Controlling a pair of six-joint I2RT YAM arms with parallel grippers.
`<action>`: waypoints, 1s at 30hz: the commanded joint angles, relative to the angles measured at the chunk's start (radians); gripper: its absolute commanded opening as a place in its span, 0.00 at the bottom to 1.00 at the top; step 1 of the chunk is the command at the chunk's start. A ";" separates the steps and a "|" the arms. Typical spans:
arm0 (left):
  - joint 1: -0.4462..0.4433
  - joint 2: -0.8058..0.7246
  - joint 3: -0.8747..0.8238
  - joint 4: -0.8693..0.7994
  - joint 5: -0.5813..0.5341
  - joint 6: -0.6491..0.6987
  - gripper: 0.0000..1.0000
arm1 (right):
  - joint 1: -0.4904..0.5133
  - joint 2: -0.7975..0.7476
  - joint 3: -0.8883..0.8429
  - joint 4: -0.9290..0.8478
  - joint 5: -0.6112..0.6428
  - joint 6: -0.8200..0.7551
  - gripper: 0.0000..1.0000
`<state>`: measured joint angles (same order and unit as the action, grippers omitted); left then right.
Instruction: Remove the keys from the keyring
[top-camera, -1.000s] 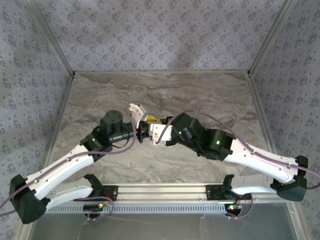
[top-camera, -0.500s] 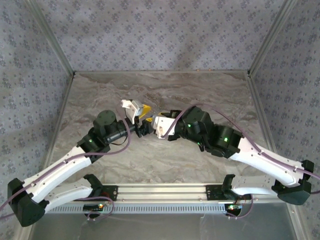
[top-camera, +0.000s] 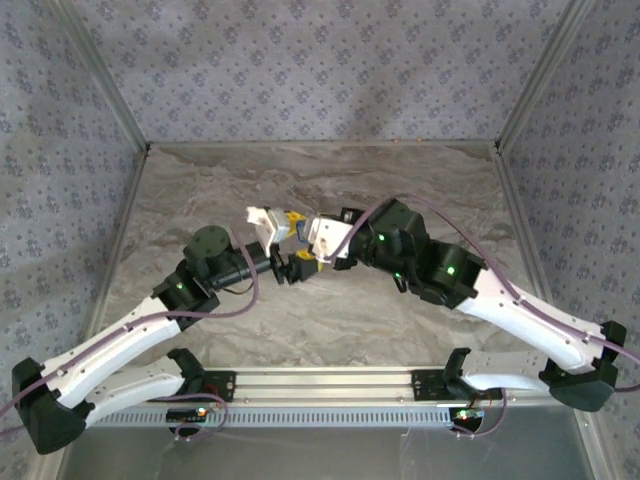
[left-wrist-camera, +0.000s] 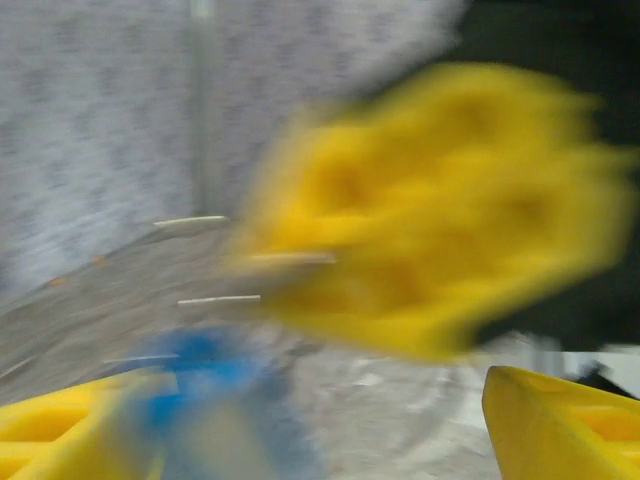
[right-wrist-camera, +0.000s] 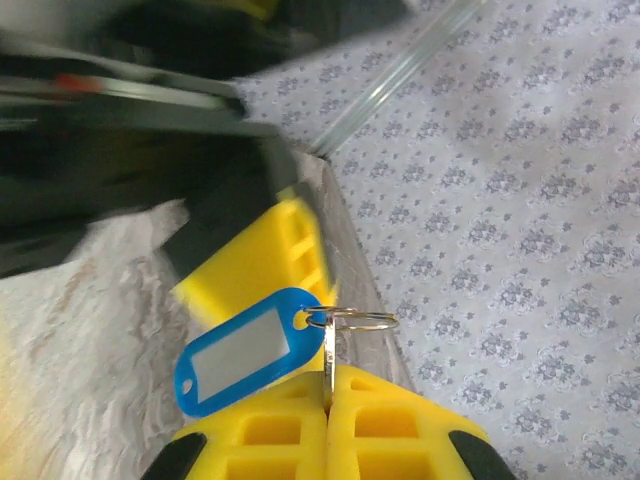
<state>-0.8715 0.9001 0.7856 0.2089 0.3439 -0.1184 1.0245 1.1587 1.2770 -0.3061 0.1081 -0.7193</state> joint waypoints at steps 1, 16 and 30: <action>-0.032 -0.029 0.004 0.066 0.167 0.037 0.80 | -0.017 0.042 0.018 0.058 0.011 0.045 0.00; -0.029 -0.185 -0.080 -0.042 -0.024 0.015 0.80 | -0.057 -0.018 -0.001 0.057 -0.017 0.059 0.00; 0.278 -0.083 0.156 -0.195 0.206 -0.237 0.84 | -0.206 -0.141 -0.069 -0.014 -0.465 0.136 0.00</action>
<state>-0.6456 0.7746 0.8581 0.0387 0.4320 -0.2443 0.8471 1.0306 1.2263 -0.2886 -0.2092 -0.6350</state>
